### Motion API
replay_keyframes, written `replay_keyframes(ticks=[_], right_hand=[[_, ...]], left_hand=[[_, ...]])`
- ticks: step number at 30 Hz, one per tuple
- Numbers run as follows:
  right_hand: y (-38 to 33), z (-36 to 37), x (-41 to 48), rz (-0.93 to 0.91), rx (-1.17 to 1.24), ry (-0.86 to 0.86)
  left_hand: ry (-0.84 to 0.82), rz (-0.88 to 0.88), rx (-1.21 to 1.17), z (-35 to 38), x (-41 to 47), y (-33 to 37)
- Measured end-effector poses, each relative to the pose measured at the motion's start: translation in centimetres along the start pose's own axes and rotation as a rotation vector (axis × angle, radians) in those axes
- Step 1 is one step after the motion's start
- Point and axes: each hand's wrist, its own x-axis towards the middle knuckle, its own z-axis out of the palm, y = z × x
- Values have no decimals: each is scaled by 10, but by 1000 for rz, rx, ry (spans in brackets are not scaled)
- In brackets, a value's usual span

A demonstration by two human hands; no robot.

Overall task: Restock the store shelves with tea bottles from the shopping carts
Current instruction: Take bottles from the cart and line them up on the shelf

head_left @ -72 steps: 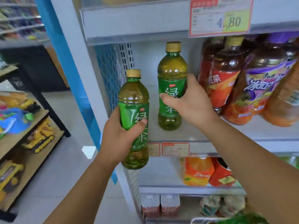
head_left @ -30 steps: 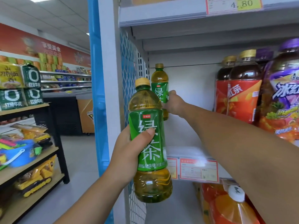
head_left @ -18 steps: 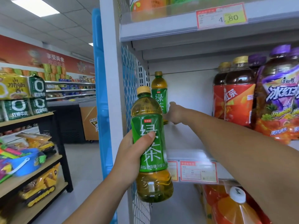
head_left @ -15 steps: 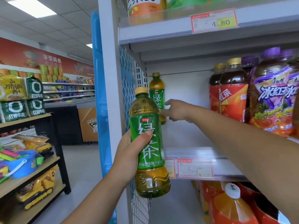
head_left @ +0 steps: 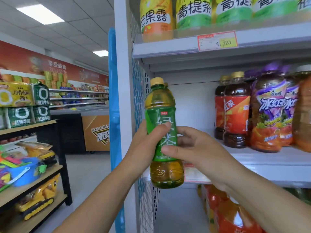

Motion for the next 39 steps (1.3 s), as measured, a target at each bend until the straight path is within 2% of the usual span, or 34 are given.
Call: replay_keyframes(ticks=[3, 6, 8, 10, 12, 15, 21, 31, 39], right_hand=[[-5, -15, 6, 5, 53, 74], [-7, -33, 18, 44, 45, 110], [-2, -44, 34, 45, 67, 202], [2, -52, 55, 20, 81, 283], [9, -61, 80, -7, 47, 366], [23, -70, 112, -12, -105, 445], [51, -80, 165, 79, -371, 415], [63, -95, 205, 237, -589, 452], [72, -99, 218, 250, -665, 441]], left_hand=[[-56, 128, 363, -6, 9, 19], [275, 433, 760, -29, 7, 18], [482, 590, 908, -42, 5, 8], [542, 592, 882, -48, 6, -10], [527, 532, 750, -48, 9, -27], [551, 529, 686, -49, 15, -40], [593, 603, 791, -52, 29, -57], [583, 654, 769, -54, 32, -65], [599, 682, 798, -55, 32, -67]])
